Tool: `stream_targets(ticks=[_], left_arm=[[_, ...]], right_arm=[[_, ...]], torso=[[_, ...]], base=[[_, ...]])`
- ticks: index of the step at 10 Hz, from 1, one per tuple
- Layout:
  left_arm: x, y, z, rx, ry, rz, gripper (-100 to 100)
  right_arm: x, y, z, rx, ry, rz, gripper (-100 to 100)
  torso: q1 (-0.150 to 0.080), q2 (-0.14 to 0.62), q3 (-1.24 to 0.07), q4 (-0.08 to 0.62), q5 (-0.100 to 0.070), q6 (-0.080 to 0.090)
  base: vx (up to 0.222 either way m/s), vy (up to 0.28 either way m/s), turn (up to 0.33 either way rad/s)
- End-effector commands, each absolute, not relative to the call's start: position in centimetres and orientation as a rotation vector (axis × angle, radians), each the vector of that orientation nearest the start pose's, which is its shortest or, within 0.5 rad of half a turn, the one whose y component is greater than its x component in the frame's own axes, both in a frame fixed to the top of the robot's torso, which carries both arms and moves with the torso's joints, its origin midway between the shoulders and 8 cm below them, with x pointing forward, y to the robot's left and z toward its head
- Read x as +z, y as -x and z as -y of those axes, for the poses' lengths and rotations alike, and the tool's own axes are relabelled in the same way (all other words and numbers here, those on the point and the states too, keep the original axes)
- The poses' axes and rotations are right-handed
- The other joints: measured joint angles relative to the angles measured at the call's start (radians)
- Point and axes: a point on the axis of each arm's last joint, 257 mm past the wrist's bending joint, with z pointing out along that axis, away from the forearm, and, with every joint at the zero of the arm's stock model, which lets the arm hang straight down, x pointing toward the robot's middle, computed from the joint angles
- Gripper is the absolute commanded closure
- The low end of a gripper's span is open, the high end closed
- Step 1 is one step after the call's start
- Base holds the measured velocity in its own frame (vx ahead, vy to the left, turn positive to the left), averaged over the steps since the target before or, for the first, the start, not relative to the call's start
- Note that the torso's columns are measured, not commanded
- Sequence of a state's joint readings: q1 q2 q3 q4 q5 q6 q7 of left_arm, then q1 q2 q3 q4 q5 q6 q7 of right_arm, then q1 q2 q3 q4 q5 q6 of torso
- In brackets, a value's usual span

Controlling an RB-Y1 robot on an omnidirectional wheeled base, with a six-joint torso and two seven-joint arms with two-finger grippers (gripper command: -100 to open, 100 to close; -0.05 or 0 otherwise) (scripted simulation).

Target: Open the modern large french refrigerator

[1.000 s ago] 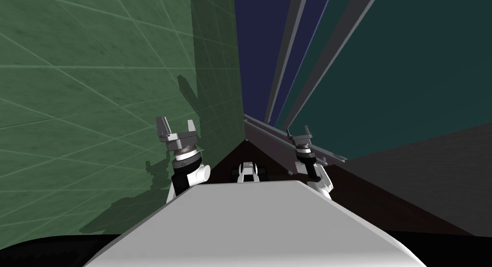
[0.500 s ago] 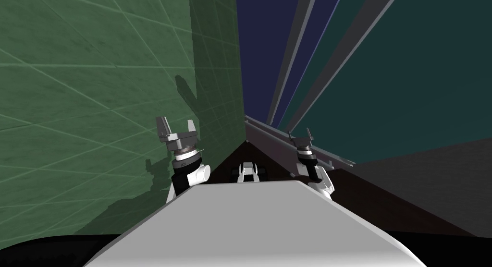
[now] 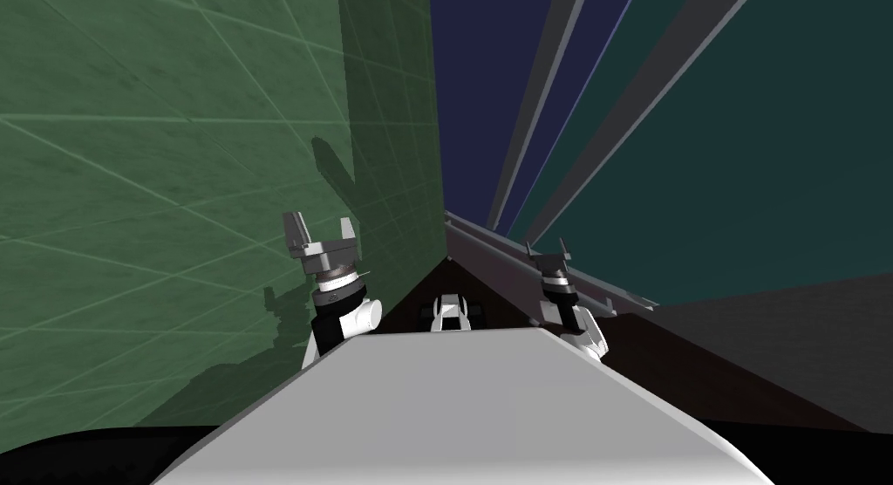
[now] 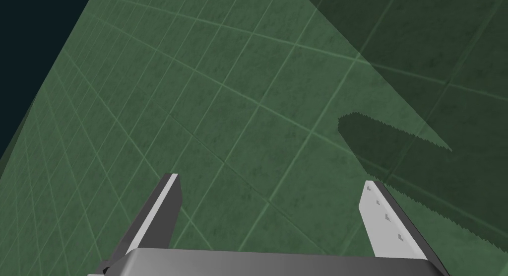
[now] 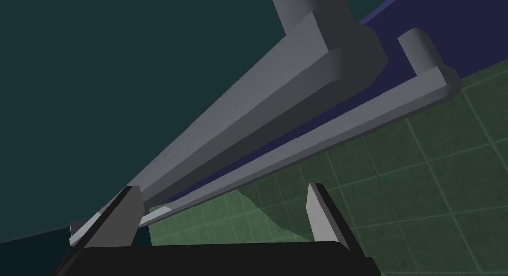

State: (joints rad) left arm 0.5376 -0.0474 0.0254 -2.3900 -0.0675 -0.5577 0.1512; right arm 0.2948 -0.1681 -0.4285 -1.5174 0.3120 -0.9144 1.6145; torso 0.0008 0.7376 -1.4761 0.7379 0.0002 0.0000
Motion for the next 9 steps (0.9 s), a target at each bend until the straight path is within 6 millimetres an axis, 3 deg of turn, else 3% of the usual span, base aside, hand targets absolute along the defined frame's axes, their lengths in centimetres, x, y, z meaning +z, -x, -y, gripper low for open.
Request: stream_targets(ticks=[1,3,4,9], left_arm=[[7.1,-30.7,-28.0,-1.387,0.583,-0.490,0],[7.1,-30.7,-28.0,-1.387,0.583,-0.490,0],[7.1,-30.7,-28.0,-1.387,0.583,-0.490,0],[7.1,-30.7,-28.0,-1.387,0.583,-0.490,0]], right_arm=[[-15.8,-36.9,42.3,-0.739,0.394,-1.026,-100],[-17.8,-36.4,43.7,-0.812,0.403,-1.066,-100],[-17.8,-36.4,43.7,-0.818,0.407,-1.065,-100],[-22.0,-34.9,45.2,-0.938,0.399,-1.155,-100]], torso=[[0.000,-0.002,-0.001,-0.001,0.000,0.000],[-0.001,0.002,0.001,0.000,0.000,0.000],[-0.002,0.000,0.000,0.000,-0.001,0.000],[-0.020,-0.023,-0.012,-0.012,-0.012,-0.003]], base=[[0.093,0.015,-0.005],[0.073,0.017,-0.013],[0.051,0.020,-0.021],[0.064,0.010,-0.010]])
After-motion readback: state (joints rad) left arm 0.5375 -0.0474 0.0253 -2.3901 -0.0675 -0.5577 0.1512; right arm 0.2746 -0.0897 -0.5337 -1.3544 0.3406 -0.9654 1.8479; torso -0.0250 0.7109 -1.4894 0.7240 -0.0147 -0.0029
